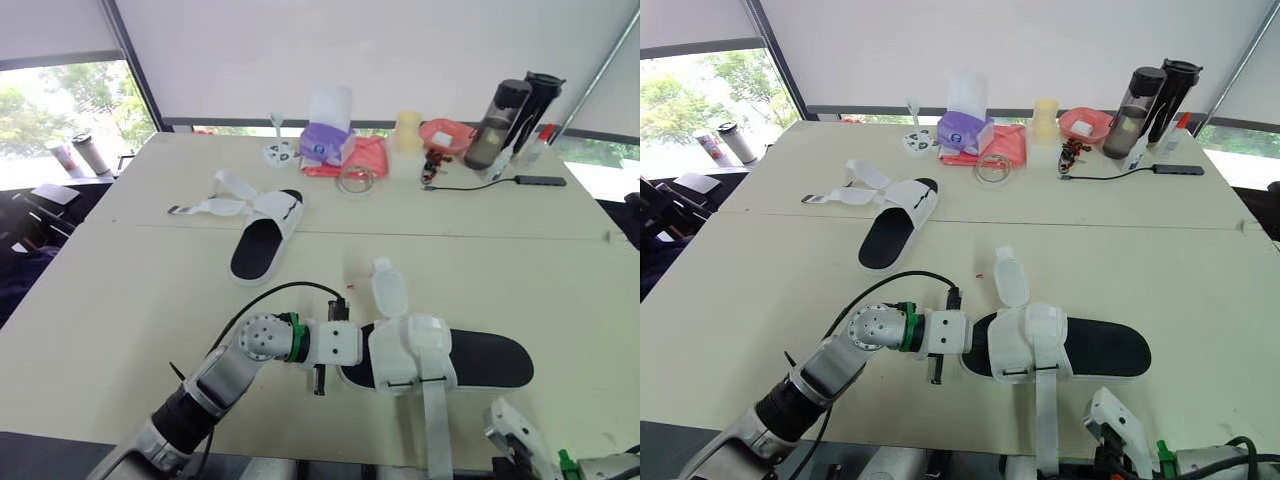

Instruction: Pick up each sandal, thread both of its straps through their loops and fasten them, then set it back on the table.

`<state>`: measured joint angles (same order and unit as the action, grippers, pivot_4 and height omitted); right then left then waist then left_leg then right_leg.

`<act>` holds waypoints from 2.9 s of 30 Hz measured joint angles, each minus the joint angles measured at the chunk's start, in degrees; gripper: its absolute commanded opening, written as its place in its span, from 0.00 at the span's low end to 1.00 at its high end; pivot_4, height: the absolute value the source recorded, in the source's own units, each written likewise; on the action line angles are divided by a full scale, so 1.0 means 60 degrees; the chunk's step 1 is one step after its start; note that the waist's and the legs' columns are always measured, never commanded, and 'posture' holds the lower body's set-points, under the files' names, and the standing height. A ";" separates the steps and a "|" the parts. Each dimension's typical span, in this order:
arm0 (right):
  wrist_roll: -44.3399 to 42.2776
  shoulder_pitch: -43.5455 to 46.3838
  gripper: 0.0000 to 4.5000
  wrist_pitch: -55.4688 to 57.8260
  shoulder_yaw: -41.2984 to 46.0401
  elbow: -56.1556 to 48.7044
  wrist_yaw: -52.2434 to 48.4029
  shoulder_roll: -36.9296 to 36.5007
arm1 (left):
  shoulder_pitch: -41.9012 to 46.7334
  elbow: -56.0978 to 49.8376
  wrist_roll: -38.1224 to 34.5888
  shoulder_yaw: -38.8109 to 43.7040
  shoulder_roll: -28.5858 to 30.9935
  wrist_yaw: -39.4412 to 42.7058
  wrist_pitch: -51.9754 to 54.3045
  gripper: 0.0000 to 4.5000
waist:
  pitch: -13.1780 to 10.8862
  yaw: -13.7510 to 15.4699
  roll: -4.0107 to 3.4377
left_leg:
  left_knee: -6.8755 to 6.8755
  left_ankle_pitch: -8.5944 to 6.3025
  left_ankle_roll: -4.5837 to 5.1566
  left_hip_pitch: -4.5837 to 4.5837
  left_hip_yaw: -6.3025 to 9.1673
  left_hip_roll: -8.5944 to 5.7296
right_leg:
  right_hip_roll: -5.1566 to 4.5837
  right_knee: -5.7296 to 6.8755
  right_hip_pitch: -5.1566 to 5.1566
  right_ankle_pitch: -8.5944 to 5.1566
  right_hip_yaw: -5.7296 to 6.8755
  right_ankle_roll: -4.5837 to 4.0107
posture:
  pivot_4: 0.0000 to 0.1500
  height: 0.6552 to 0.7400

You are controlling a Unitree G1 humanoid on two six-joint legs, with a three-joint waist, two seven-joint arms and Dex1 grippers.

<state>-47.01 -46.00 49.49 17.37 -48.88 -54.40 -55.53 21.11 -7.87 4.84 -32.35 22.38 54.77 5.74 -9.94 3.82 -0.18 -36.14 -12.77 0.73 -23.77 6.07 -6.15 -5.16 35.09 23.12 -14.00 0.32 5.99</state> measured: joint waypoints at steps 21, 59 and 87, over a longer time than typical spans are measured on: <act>-0.0854 0.1037 0.28 -0.0124 0.1025 0.0088 0.0703 0.0679 | 0.0178 0.0312 0.0001 -0.0024 -0.0099 0.0054 -0.0281 0.00 | 0.0011 -0.0009 0.0003 | -0.0002 0.0000 0.0001 -0.0024 -0.0003 -0.0002 | -0.0008 -0.0012 0.0005 -0.0003 0.0002 0.0003 | 1.00 1.00; -0.2128 0.1574 0.95 0.1539 0.2006 0.1346 0.0534 0.0475 | -0.1348 -0.2205 0.0328 -0.0407 -0.0027 -0.0464 0.1847 0.00 | 0.0020 -0.0015 -0.0009 | 0.0002 -0.0011 0.0020 -0.0051 -0.0005 -0.0006 | -0.0015 -0.0013 0.0034 -0.0013 0.0011 0.0020 | 1.00 1.00; -0.3128 0.2059 0.02 0.1752 0.0980 0.1305 0.1603 0.0798 | -0.1450 -0.2351 0.0327 -0.0462 -0.0001 -0.0654 0.1992 0.00 | 0.0027 -0.0011 -0.0017 | -0.0002 -0.0011 0.0022 -0.0056 -0.0006 -0.0013 | -0.0017 -0.0011 0.0040 0.0003 0.0016 -0.0002 | 1.00 1.00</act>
<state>-65.77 -33.64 60.00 23.25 -41.05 -44.79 -50.74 12.40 -21.97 6.80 -35.12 22.38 50.84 17.70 -9.78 3.75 -0.28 -36.15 -12.84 0.87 -24.11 6.03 -6.22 -5.27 35.02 23.35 -13.98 0.42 5.98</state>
